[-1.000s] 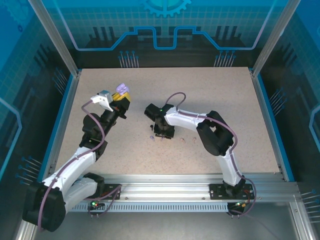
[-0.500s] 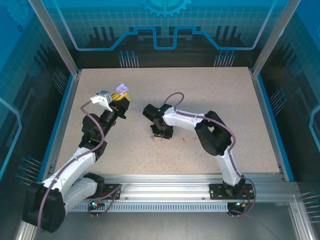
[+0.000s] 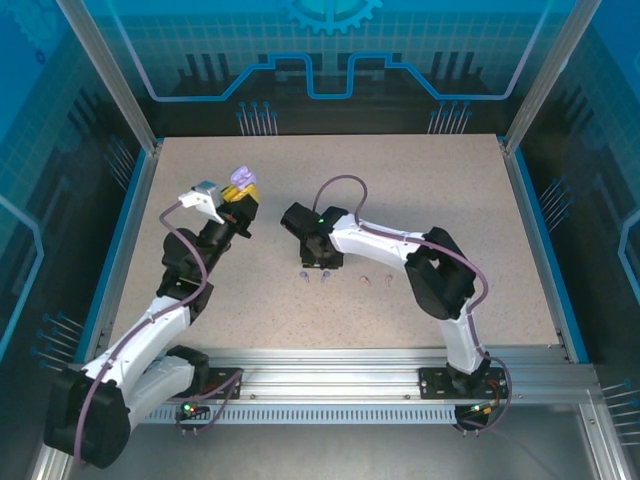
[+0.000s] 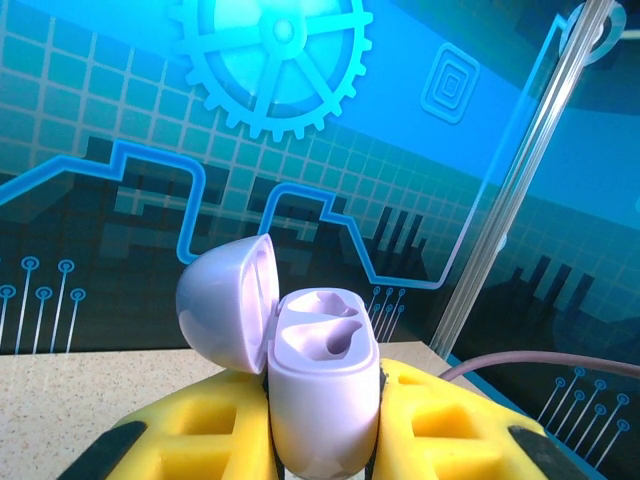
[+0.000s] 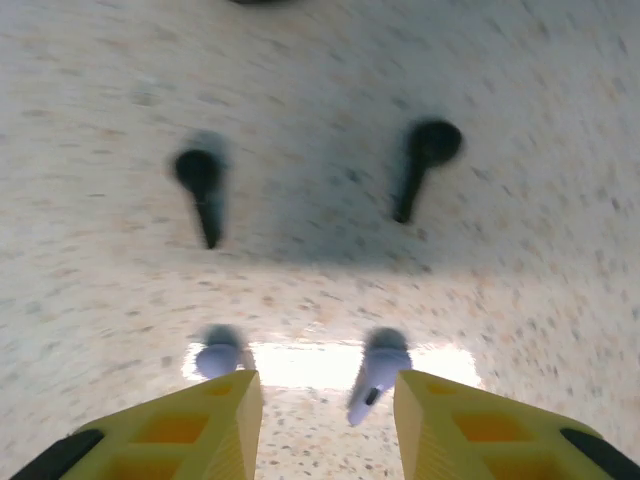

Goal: Insert wireless bluetooth earbuds into charging case

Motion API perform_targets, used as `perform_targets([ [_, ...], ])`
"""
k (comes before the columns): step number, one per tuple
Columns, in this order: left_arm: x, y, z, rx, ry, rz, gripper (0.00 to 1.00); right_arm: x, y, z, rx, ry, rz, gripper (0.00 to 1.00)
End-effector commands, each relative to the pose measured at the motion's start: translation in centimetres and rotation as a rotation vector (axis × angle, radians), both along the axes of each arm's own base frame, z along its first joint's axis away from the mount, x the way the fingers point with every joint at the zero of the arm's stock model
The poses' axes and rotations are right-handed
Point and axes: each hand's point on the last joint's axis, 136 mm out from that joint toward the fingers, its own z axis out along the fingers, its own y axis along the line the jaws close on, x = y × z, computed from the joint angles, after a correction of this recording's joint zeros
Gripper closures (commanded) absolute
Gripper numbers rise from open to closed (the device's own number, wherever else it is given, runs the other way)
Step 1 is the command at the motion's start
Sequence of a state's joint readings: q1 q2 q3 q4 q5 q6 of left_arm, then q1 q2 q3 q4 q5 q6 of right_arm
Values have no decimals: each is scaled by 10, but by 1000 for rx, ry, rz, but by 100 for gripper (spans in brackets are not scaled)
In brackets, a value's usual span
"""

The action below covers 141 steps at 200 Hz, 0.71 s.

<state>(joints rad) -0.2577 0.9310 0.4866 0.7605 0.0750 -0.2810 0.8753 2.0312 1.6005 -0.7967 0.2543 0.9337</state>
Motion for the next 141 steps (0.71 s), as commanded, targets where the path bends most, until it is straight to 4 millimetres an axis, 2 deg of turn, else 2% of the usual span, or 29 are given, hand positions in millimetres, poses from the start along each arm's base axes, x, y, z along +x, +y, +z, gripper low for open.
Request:
perform_targets([
  [1,-8,4,13,15,-55,20,100,4,22,15,55,-95,226,60],
  [48,-14,3,25,30,-81,10,100,0,53,13,142,-117,490,62],
  [112,-18,0,39,53,-102,-2,100,-11,53,-24,83,22,547,64],
  [141,-19,0,42,58,-108,-4,100,-13,46,-35,34,56,527,65],
])
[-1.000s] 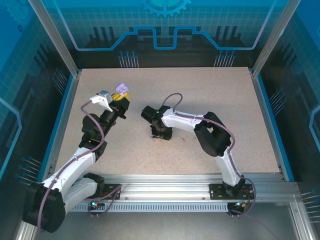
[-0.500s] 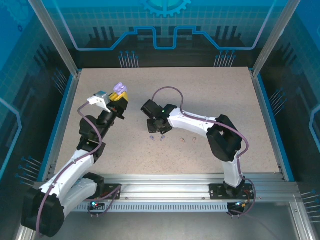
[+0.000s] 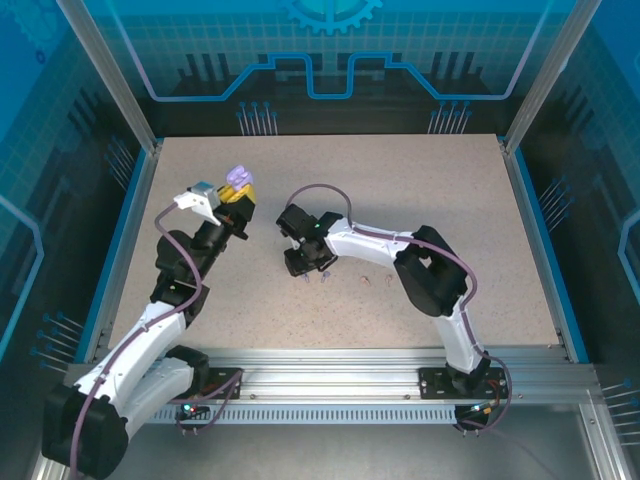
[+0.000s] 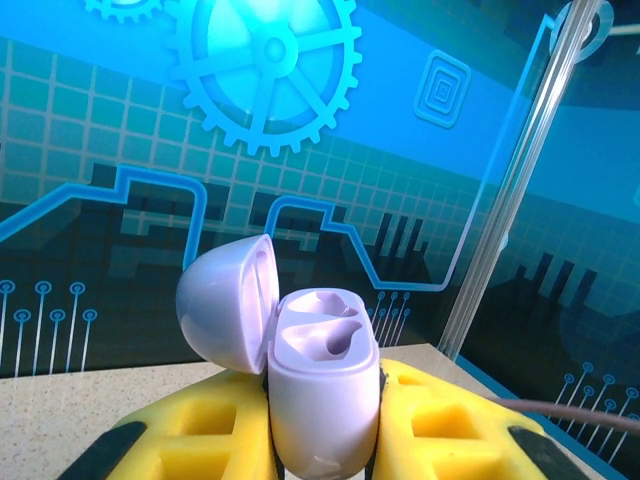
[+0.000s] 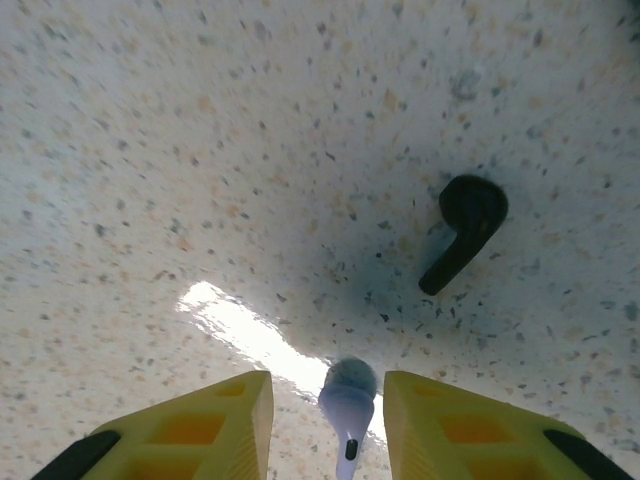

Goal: Insert wireless bluetooth earbuds into charging case

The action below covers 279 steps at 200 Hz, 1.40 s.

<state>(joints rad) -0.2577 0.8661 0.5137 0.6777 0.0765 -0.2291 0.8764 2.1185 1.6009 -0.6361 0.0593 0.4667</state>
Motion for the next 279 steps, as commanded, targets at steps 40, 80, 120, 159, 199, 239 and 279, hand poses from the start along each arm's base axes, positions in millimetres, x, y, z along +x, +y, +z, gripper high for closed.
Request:
perform_targets([
  [40,-8,-3,26,18,-75,-14,100,-11,-10,-15,-97,58,-1,64],
  [80,-7,-2,24,16,-71,-12,100,-14,-12,-19,-124,71,-27,63],
  [120,-7,-2,22,16,-69,-10,100,-15,-11,-24,-169,91,-67,62],
  [159,-8,-1,21,13,-70,-9,100,-16,-12,-28,-205,99,-93,64],
  [199,-8,-1,20,12,-72,-8,100,-19,-15,-30,-250,108,-105,66],
  [239,-8,-1,20,10,-72,-5,100,-21,-16,-31,-258,108,-108,68],
  [279,-7,-1,19,4,-65,-7,100,-23,-15,-33,-265,110,-113,72],
])
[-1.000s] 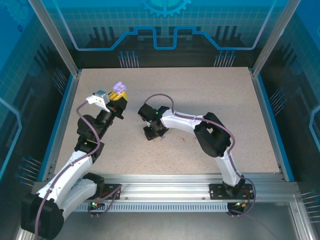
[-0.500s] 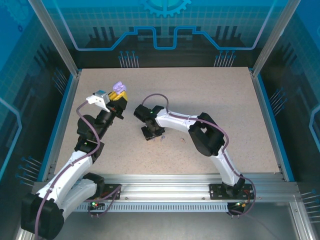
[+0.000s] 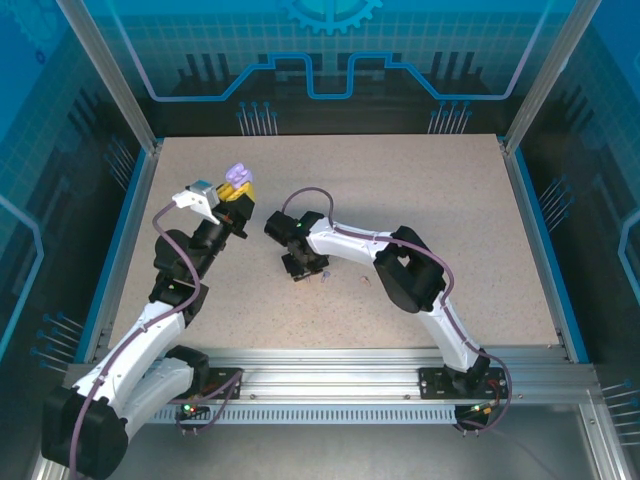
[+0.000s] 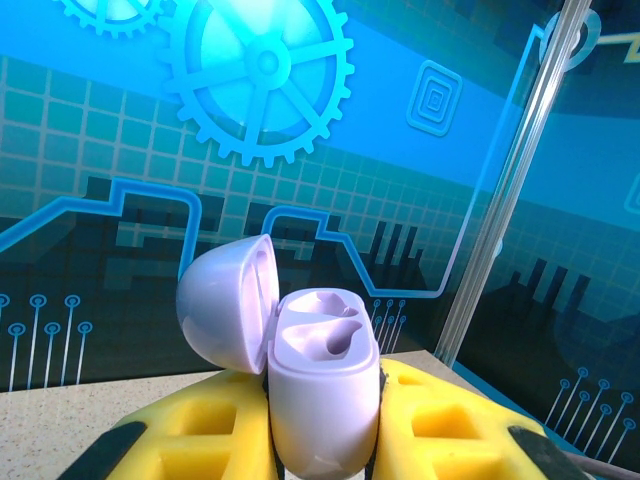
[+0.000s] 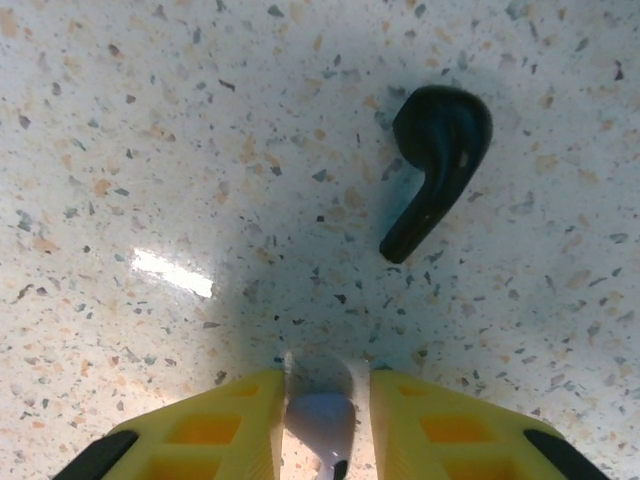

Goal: Insert wireless bluetooth earbuds into charging case

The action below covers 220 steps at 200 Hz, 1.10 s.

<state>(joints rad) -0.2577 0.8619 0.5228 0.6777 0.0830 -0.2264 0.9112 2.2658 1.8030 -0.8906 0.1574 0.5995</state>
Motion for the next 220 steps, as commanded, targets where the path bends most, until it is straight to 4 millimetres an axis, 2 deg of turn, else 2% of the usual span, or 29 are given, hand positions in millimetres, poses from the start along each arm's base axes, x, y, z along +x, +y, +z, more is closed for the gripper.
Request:
perform_targets([
  [1,-5,0,13,3,-51,-2,100,-16,-5,-13,-68,41,3,72],
  [53,-5,-1,12,0,-44,-6,100,-14,-3,-2,-50,11,-5,81],
  [87,-7,-3,13,4,-46,-21,100,-2,-2,31,-7,-65,-21,82],
  [124,-12,-12,18,38,-74,-68,100,17,-12,95,81,-196,-57,84],
  [154,-15,-22,18,69,-84,-126,100,35,-36,154,176,-300,-93,84],
  [195,-22,-51,13,137,-105,-213,100,63,-80,257,334,-493,-135,83],
  [220,-27,-76,13,199,-133,-265,100,70,-93,316,445,-607,-105,82],
])
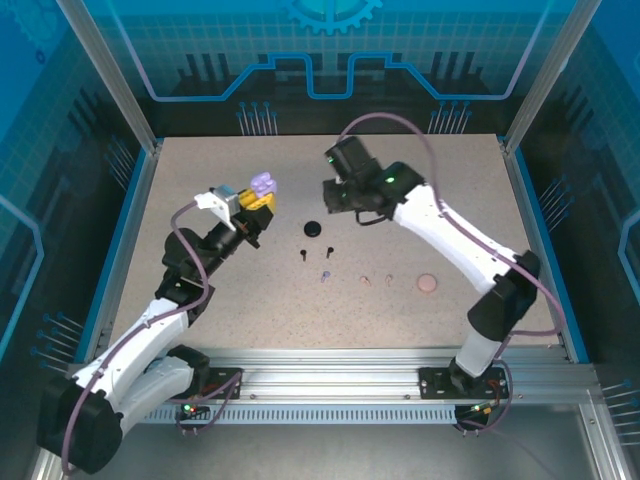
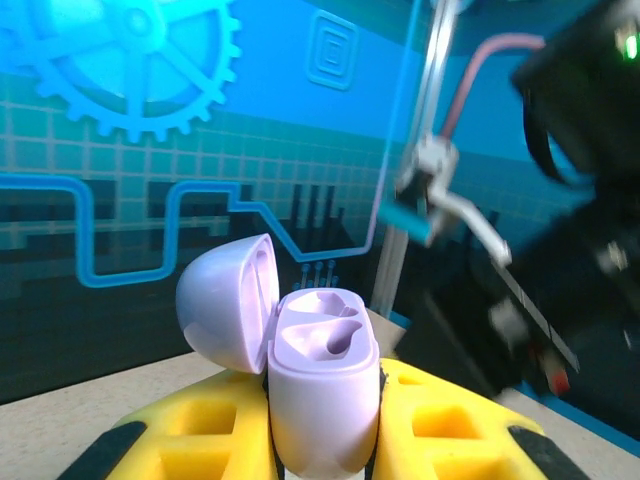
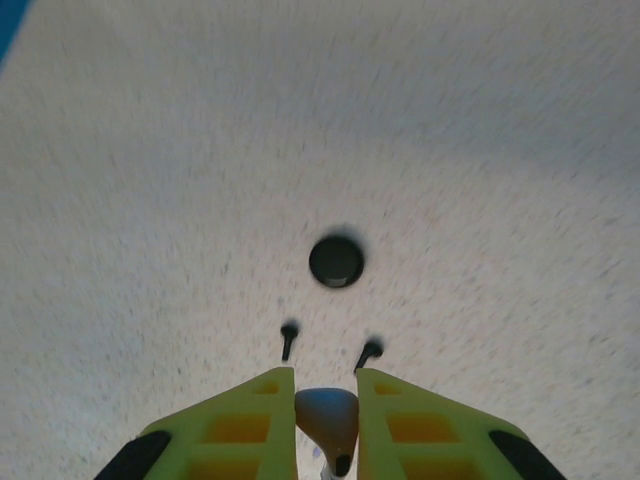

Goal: Insert wireless bluetooth earbuds into charging case

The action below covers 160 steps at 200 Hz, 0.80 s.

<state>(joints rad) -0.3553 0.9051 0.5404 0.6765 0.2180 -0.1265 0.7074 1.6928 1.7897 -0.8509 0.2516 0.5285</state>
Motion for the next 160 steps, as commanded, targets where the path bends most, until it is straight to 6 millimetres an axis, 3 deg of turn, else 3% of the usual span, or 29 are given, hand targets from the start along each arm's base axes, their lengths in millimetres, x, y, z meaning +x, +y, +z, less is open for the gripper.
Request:
perform_targets([
  [1,-10,-24,20,71,-102,-66,100,3,-4,59,73,-139,66,82],
  [32,-9,-47,19,137,-144,-82,100,-6,-3,118,150,-294,156,81],
  [72,8,-64,11,183,-158,-63,100,-29,13,153,250,-408,313,80],
  [97,17,-71,9,174,-152,-68,100,-42,25,155,270,-451,403,80],
  [160,24,-79,7,182,-152,-81,100,-54,47,127,241,-432,500,80],
])
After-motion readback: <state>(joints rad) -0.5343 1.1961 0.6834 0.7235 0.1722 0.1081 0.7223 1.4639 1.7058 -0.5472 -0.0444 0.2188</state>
